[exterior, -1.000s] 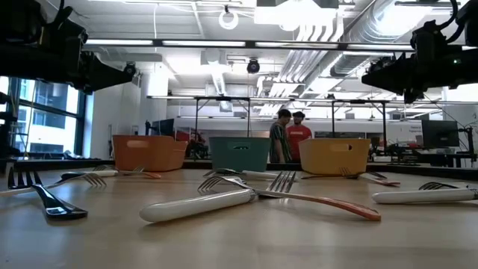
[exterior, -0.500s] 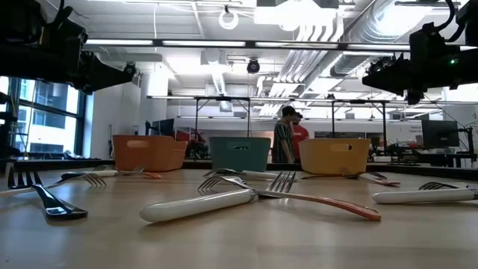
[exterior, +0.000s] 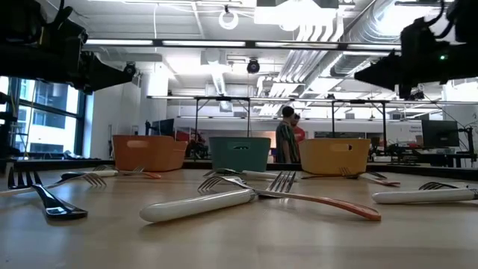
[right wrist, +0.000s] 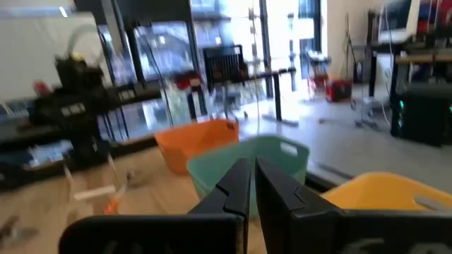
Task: Sort silverware by color (type)
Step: Put the top right white fork into the yellow bin
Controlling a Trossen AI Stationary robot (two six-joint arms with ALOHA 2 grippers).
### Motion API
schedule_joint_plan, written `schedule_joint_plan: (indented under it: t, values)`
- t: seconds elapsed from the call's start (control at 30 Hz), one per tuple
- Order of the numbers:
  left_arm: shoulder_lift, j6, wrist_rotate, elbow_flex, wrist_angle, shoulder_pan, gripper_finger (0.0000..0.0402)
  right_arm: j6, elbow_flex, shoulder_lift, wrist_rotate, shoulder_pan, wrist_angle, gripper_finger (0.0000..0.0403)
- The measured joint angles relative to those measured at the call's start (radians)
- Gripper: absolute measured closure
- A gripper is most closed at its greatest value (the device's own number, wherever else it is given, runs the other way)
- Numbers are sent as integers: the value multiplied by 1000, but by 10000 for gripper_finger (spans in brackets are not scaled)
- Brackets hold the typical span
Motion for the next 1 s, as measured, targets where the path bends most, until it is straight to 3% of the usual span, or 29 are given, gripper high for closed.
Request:
schedule_joint_plan:
  t: [0.57, 0.73, 1.0]
  values:
    - [0, 0, 0, 0, 0, 0, 402, 99, 324, 745, 16, 141, 11, 389]
    - [0, 0, 0, 0, 0, 0, 401, 113, 434, 925, -52, 156, 11, 359]
    - [0, 0, 0, 0, 0, 0, 401, 114, 627, 1203, -74, 186, -63, 285]
